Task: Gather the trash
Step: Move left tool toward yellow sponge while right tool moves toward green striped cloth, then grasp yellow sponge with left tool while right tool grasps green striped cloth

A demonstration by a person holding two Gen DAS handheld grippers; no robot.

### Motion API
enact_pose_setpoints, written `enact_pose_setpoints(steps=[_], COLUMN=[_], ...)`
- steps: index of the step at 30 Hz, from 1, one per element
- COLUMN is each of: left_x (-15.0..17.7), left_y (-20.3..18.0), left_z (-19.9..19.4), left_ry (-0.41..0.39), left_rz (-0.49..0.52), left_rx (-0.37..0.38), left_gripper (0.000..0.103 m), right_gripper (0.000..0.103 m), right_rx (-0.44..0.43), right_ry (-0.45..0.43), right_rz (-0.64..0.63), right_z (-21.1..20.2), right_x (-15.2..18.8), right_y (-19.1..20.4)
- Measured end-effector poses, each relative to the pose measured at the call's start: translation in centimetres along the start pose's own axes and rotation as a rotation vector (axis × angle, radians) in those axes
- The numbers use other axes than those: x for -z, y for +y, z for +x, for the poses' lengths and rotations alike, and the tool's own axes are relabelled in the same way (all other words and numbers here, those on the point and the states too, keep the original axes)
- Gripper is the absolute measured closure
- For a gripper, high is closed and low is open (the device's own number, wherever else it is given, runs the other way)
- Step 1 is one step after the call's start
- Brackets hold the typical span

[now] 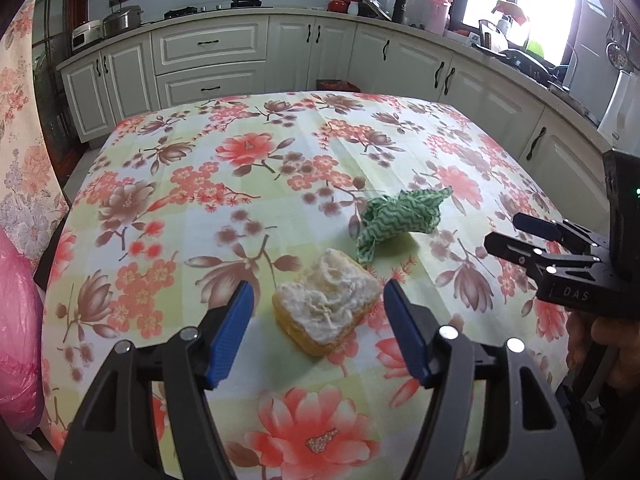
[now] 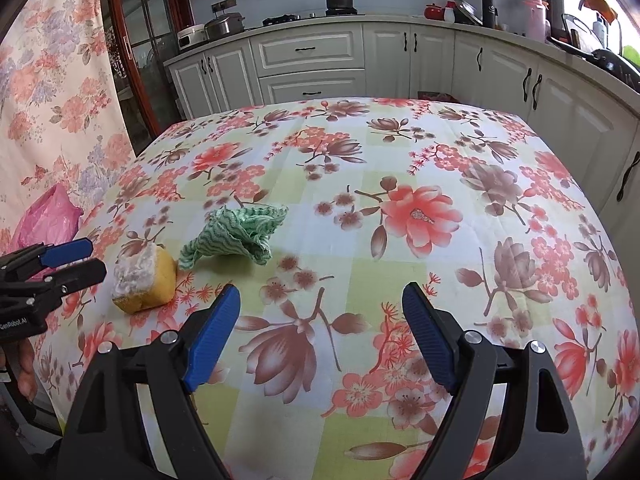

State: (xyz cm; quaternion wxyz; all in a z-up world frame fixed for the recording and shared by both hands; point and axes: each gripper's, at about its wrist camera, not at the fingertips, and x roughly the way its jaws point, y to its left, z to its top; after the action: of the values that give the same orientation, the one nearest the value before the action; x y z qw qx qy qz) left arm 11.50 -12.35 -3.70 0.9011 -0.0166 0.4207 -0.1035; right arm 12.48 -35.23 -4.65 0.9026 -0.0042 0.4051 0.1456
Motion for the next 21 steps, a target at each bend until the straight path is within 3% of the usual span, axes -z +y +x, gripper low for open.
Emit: enact_pose_setpoints(steps=[21], left_x=[0.0], left_y=[-0.4], left_z=[5.1], left_ry=[0.121], left_rz=[0.073], left_rx=[0.037], left_gripper=[0.039], right_gripper=[0.024], right_rx=[-0.042], right_ry=[0.012], right_rz=[-0.02], right_z=[1.9], right_x=[-1.9], right_y=[1.2])
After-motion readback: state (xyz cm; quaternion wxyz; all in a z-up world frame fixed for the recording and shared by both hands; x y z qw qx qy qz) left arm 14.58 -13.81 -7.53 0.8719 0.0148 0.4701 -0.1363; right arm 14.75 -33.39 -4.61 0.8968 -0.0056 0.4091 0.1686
